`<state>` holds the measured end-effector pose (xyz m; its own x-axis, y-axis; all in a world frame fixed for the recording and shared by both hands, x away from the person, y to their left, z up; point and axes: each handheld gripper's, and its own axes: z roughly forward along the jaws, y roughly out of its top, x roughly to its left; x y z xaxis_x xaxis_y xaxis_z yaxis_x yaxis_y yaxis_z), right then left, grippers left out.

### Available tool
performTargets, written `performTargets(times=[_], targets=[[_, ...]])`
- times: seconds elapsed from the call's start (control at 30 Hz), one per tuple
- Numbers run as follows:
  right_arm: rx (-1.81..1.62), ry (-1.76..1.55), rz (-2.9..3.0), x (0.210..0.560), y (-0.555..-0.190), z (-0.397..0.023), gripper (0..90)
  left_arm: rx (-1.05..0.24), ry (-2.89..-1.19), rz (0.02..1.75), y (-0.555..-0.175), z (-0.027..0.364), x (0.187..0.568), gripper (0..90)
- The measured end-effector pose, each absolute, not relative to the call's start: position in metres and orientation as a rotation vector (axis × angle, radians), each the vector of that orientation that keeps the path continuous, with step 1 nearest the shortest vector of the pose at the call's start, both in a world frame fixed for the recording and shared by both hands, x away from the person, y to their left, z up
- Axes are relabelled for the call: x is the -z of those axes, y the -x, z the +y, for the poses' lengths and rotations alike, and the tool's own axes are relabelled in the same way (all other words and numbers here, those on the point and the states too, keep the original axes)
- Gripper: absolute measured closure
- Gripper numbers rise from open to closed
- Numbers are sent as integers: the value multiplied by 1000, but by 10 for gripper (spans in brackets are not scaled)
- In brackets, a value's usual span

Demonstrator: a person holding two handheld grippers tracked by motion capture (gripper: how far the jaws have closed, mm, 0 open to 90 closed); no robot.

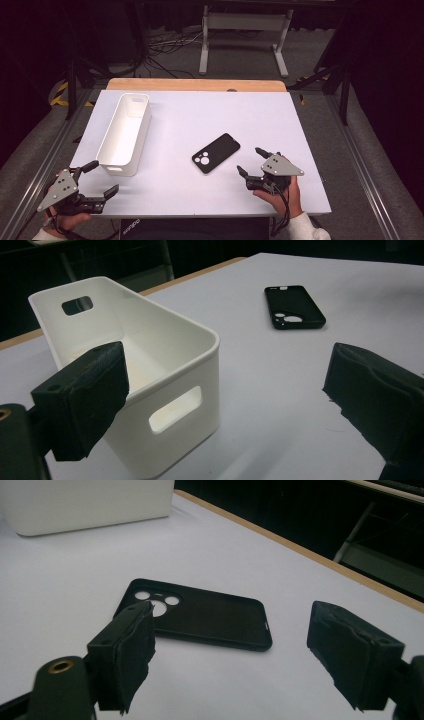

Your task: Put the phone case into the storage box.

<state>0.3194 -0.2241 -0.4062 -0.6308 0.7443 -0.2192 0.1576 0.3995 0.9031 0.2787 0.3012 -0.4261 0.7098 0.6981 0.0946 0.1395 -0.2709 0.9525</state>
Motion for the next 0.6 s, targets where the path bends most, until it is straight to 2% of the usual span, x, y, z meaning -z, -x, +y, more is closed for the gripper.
performTargets(times=[0.6], targets=[[-1225,-758,2032,405,-328,-220,251,-592,-1799,684,-276,284,431,90]])
